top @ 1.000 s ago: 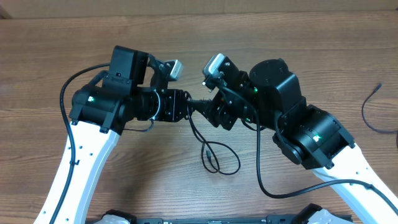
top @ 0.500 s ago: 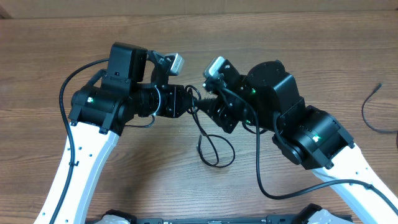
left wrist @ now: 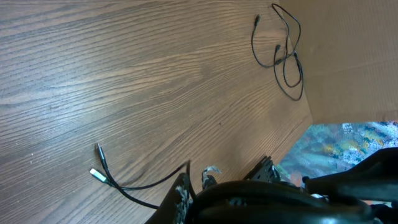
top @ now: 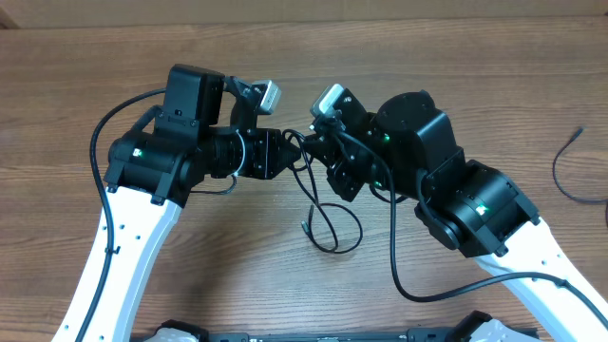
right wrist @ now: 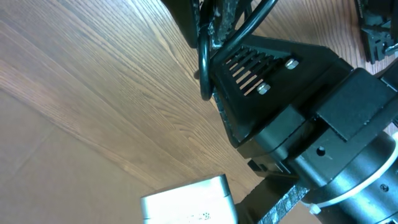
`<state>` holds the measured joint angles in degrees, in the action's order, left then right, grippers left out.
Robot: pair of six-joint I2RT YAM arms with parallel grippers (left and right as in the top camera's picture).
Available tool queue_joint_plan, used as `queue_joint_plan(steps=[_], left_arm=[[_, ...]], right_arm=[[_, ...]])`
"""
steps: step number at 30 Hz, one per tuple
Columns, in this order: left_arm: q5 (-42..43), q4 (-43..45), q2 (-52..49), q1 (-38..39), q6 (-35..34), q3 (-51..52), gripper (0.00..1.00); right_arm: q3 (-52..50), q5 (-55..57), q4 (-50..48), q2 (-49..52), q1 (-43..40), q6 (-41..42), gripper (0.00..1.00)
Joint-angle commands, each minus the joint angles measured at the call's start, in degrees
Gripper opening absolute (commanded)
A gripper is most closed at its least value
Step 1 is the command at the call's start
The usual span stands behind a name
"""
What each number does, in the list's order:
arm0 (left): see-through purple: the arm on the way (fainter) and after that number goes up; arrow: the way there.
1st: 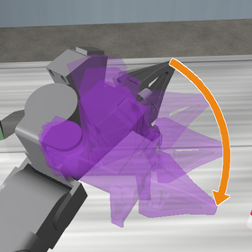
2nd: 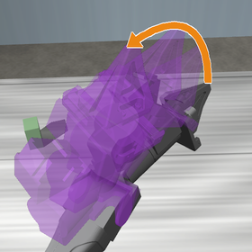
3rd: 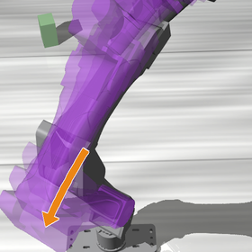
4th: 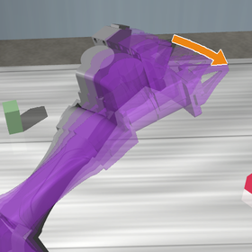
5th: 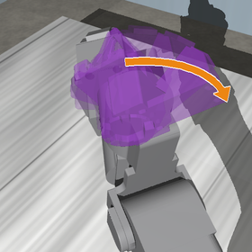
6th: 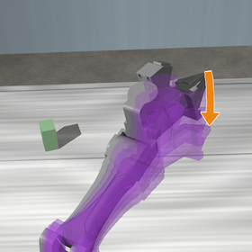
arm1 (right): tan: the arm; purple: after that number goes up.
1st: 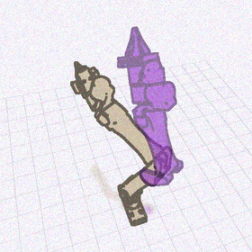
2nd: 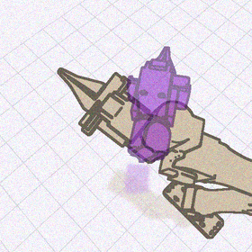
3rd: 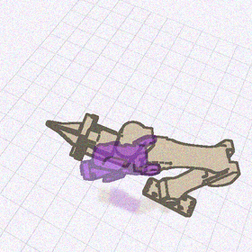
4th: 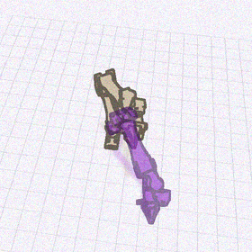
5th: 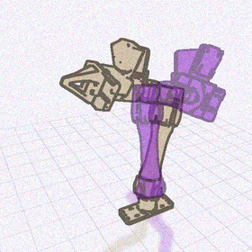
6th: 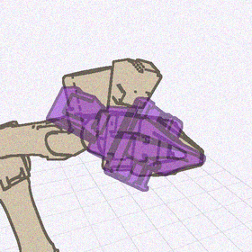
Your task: Untangle cables
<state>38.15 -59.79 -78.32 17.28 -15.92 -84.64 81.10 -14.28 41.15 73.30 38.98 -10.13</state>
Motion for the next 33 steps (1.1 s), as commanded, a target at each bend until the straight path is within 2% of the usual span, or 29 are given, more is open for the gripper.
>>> queue_joint_plan(steps=[1, 11, 21, 33], left_arm=[[1.9, -0.37, 1.62, 0.37, 0.5, -1.77, 0.08], [-0.72, -1.81, 1.62, 0.37, 0.52, -1.77, 0.18], [-1.36, -3.04, 1.62, 0.37, 1.2, -1.77, 0.17], [-2.75, -3.89, 1.62, 0.37, 1.18, -1.77, 0.17]], right_arm=[[0.68, 1.42, -0.76, 0.35, -0.11, -0.11, 0.04], [0.68, 8.68, -3.3, 0.33, -0.11, 4.2, 0.04], [0.68, 9.86, -5.42, 0.28, -0.11, 4.76, 0.04], [0.68, 15.41, -8.55, -0.44, -0.11, 9.27, 0.04]])
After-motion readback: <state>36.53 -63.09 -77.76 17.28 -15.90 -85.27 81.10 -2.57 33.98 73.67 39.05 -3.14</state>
